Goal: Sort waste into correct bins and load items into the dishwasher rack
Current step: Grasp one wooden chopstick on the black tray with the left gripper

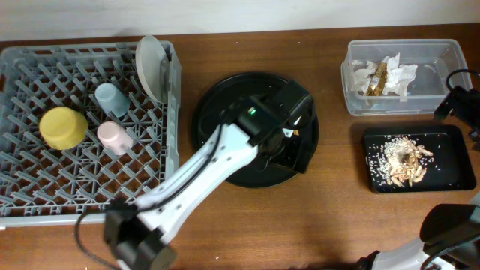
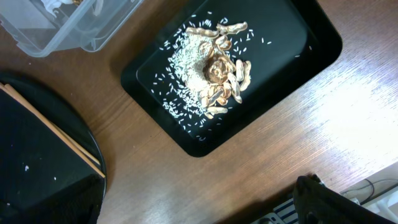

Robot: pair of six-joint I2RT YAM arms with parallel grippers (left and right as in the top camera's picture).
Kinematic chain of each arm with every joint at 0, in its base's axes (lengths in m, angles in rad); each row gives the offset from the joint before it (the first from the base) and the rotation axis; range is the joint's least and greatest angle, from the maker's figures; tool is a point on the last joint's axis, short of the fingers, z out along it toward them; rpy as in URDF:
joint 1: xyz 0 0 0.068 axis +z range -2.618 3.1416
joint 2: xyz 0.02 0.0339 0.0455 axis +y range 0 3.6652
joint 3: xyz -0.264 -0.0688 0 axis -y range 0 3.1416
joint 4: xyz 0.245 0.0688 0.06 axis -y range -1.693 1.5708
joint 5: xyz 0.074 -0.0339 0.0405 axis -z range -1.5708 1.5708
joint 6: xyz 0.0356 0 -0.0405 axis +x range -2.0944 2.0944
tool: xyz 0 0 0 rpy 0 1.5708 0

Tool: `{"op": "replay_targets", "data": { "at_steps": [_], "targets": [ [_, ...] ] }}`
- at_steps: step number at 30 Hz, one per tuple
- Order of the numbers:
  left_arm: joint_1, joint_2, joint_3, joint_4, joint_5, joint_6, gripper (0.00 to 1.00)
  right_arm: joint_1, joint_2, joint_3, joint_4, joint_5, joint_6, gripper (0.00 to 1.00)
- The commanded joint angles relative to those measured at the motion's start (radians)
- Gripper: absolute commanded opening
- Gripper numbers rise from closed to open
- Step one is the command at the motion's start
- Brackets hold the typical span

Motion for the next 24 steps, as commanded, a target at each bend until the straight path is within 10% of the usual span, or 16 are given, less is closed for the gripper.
{"op": "replay_targets", "data": {
  "at_steps": [1,3,7,10,15,24],
  "targets": [
    [0.009,0.162,0.242,-0.203,-0.038,0.022,0.96,-0.001,-0.005,-0.001,-0.002,0.002,-0.007,0.98],
    [0.009,0.294,0.470,-0.351,-0.065,0.050,0.99,-0.001,-0.005,-0.001,-0.003,0.002,-0.007,0.98],
    [-0.003,0.343,0.535,-0.148,-0.058,0.013,0.99,-0.001,-0.005,-0.001,-0.003,0.002,-0.007,0.98],
    [-0.035,0.365,0.535,-0.052,-0.068,-0.041,0.80,-0.001,-0.005,-0.001,-0.002,0.002,-0.007,0.98],
    [-0.052,0.513,0.535,-0.031,-0.329,-0.492,0.69,-0.001,-0.005,-0.001,-0.003,0.002,-0.007,0.98],
    [-0.052,0.726,0.535,0.054,-0.328,-0.541,0.45,-0.001,-0.005,-0.001,-0.003,0.002,-0.007,0.98]
  ]
}}
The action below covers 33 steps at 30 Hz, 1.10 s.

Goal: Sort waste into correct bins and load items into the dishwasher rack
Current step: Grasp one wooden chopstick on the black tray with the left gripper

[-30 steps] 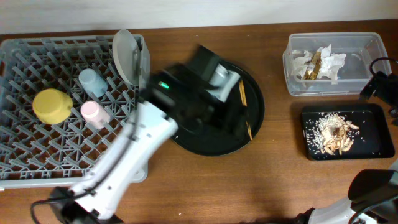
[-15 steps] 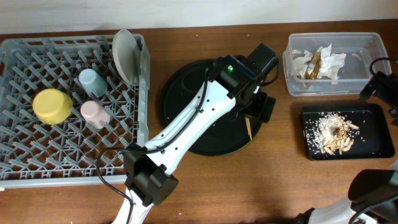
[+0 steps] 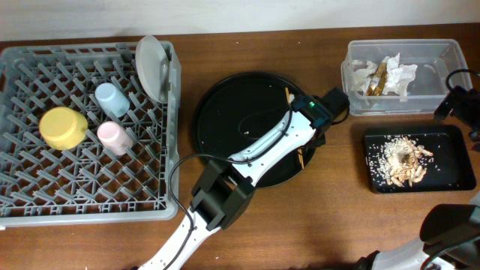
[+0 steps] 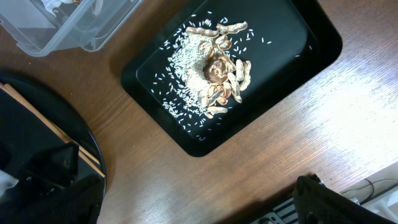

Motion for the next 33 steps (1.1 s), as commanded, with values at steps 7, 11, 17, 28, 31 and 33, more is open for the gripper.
{"op": "replay_targets", "data": {
  "at_steps": [7,11,17,28,31,33],
  "targets": [
    [0.002,0.050,0.012,0.005,-0.018,-0.040,0.25,-0.001,-0.005,0.000,-0.002,0.002,-0.007,0.98],
    [0.002,0.046,0.051,-0.038,-0.019,-0.040,0.22,-0.001,-0.005,0.000,-0.002,0.002,-0.007,0.99],
    [0.002,0.045,0.085,-0.062,-0.019,-0.040,0.10,-0.001,-0.005,0.000,-0.002,0.002,-0.007,0.98],
    [0.009,0.099,0.081,0.073,-0.164,0.241,0.24,-0.001,-0.005,0.000,-0.002,0.002,-0.007,0.98],
    [0.013,0.099,0.081,0.092,-0.163,0.253,0.24,-0.001,-0.005,0.000,-0.002,0.002,-0.007,0.98],
    [0.013,0.106,0.080,0.092,-0.141,0.253,0.24,-0.001,-0.005,0.000,-0.002,0.002,-0.007,0.98]
  ]
}}
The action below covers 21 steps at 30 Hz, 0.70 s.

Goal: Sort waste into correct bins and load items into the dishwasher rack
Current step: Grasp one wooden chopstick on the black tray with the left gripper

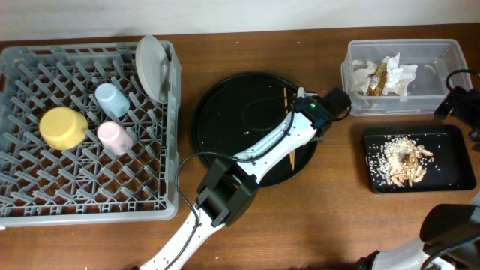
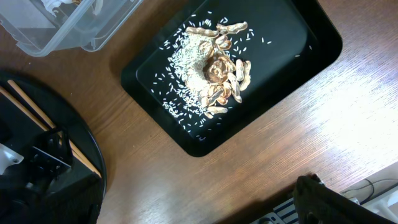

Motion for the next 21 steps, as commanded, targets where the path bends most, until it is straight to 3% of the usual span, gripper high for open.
{"op": "replay_targets", "data": {
  "at_steps": [1,8,10,20,21],
  "targets": [
    [0.009,0.032,0.010,0.002,0.008,0.031,0.24,-0.001,-0.005,0.000,-0.002,0.002,-0.007,0.98],
    [0.011,0.078,0.016,-0.048,0.010,0.039,0.23,-0.001,-0.005,0.000,-0.002,0.002,-0.007,0.98],
    [0.011,0.077,0.048,-0.090,0.016,0.039,0.01,-0.001,-0.005,0.000,-0.002,0.002,-0.007,0.98],
    [0.051,0.077,0.468,-0.583,0.019,0.043,0.01,-0.001,-0.005,0.000,-0.003,0.002,-0.007,0.98],
    [0.069,0.070,0.483,-0.583,0.108,0.152,0.01,-0.001,-0.005,0.000,-0.002,0.002,-0.007,0.98]
  ]
}}
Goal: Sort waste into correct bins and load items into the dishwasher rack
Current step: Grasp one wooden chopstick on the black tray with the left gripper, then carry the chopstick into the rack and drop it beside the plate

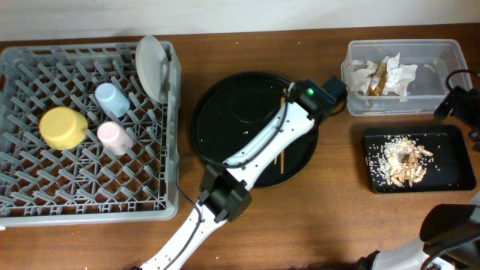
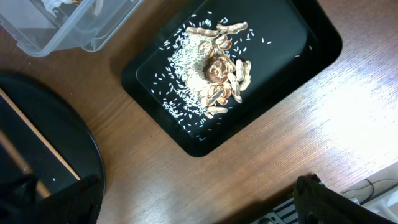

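Observation:
A black round plate [image 1: 232,120] sits mid-table with a pair of wooden chopsticks [image 1: 281,161] lying on its right side, partly under my left arm. My left gripper [image 1: 332,90] hangs at the plate's far right edge, close to the clear bin [image 1: 439,52]; its jaws are hidden. The grey dishwasher rack [image 1: 45,204] at the left holds a yellow cup [image 1: 63,126], a blue cup [image 1: 111,98], a pink cup [image 1: 114,136] and an upright grey dish [image 1: 152,67]. My right gripper [image 1: 457,101] shows only as a dark shape at the right edge.
The clear bin contains crumpled paper waste [image 1: 386,75]. In front of it a black tray [image 2: 298,56] holds rice and peanut shells [image 2: 214,71]. A cable runs along the table's far right. Bare wood lies between plate and tray.
My left gripper has shifted a little toward the back at the plate's right edge. The near end of the chopsticks has swung left on the plate. The right arm is unmoved.
My left gripper first hung over the right part of the plate. Then it stood at the plate's right edge by the clear bin, with the chopsticks visible on the plate. Since then the chopsticks' near end has swung leftward step by step.

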Robot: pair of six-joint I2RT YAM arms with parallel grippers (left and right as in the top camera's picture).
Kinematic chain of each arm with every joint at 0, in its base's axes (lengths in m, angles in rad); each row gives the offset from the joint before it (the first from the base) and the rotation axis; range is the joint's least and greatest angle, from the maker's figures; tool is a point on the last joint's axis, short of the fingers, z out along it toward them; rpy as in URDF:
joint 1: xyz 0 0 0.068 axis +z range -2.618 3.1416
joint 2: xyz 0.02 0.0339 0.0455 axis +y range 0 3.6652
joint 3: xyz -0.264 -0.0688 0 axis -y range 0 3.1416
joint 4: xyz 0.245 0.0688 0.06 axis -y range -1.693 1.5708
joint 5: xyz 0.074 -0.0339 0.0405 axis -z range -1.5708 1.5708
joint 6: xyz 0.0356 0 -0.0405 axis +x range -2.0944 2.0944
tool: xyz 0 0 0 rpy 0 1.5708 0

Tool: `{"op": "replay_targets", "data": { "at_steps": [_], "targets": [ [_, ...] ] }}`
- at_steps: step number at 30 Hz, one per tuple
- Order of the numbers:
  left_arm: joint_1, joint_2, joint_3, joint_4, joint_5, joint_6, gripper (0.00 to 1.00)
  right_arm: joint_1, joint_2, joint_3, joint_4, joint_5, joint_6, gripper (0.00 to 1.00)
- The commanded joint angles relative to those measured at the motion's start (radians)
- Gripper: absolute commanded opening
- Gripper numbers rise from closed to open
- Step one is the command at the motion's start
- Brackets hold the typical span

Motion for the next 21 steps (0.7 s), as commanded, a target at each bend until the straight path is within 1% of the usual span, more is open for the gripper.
{"op": "replay_targets", "data": {
  "at_steps": [1,3,6,9,11,15,17,18,20,21],
  "targets": [
    [0.097,-0.020,0.076,-0.034,0.202,0.196,0.01,-0.001,-0.005,0.000,-0.002,0.002,-0.006,0.99],
    [0.163,-0.038,0.076,-0.034,0.227,0.219,0.01,-0.001,-0.005,0.000,-0.002,0.002,-0.006,0.98],
    [0.289,-0.088,0.076,-0.034,0.362,0.283,0.01,-0.001,-0.005,0.000,-0.002,0.002,-0.006,0.98],
    [0.387,-0.165,0.023,-0.034,0.377,0.302,0.01,-0.001,-0.005,0.000,-0.002,0.002,-0.006,0.98],
    [0.463,-0.322,-0.192,-0.034,0.372,0.323,0.01,-0.001,-0.005,0.000,-0.002,0.002,-0.006,0.98],
    [0.560,-0.629,-0.614,-0.033,0.232,0.318,0.01,-0.001,-0.005,0.000,-0.002,0.002,-0.006,0.98],
    [0.662,-0.753,-0.767,-0.015,0.196,0.318,0.01,-0.001,-0.005,0.000,-0.002,0.002,-0.006,0.98],
    [0.734,-0.786,-0.821,-0.002,0.195,0.319,0.01,-0.001,-0.005,0.000,-0.002,0.002,-0.006,0.98],
    [0.814,-0.792,-0.871,0.018,0.206,0.344,0.01,-0.001,-0.005,0.000,-0.002,0.002,-0.006,0.98],
    [0.848,-0.792,-0.920,0.056,0.273,0.421,0.01,-0.001,-0.005,0.000,-0.002,0.002,-0.006,0.98]
  ]
}}
